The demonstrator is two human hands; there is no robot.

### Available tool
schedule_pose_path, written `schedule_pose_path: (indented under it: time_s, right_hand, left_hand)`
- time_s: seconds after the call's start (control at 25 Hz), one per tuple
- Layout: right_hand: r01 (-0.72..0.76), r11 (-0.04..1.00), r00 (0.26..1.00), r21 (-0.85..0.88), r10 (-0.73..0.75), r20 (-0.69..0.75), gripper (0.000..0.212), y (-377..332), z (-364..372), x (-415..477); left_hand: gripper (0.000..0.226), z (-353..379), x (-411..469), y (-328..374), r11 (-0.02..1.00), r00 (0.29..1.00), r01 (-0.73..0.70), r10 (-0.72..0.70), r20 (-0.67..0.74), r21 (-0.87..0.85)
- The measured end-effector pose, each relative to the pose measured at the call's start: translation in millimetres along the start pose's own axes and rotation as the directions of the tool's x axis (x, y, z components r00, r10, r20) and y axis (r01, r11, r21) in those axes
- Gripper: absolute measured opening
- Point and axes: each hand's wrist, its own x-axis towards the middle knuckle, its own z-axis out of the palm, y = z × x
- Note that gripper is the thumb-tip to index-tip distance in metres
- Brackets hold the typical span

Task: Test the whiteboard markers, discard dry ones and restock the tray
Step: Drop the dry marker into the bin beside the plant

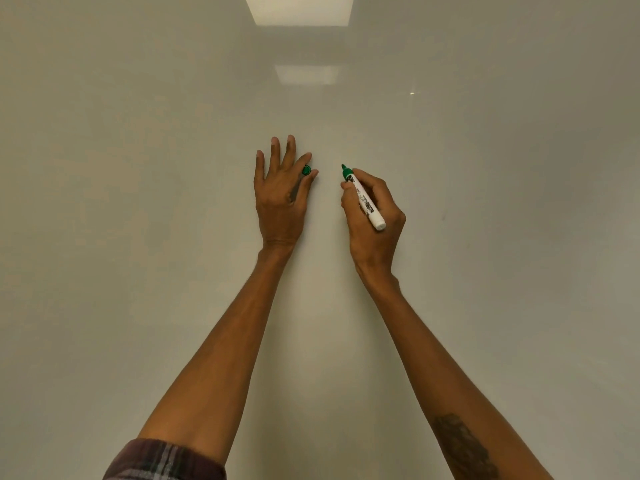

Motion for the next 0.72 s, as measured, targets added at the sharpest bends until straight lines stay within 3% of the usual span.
schedule_pose_path:
  time_s: [0.12,0.36,0.56,0.72]
  right_hand:
    - [0.165,0.980,0.985,-0.107,-0.170,-0.034,0.024,0,7,22]
    - [0.289,0.921,0.956,-0.260,-0.293,0.026,0.023,15,7,21]
    - [0.191,0.935,0.981,-0.298,-0.194,0.021,0.020,35,-15,-45]
    - [0.128,0.971,0.990,-0.202,-0.137,-0.031,0.020,21,-14,-20]
  left_hand:
    - [0.034,0,0,0,1.000,1.000,-0.006,0.006,-0.012,0.021]
    - [0.032,-2,0,1,1.000,1.000,0.004,-0.003,-0.017,0.015]
    - [0.032,-2,-1,2,1.000,1.000,0.005,-0.004,-0.011,0.021]
    - [0.031,-3,0,3,1.000,1.000,-0.003,0.003,-0.010,0.019]
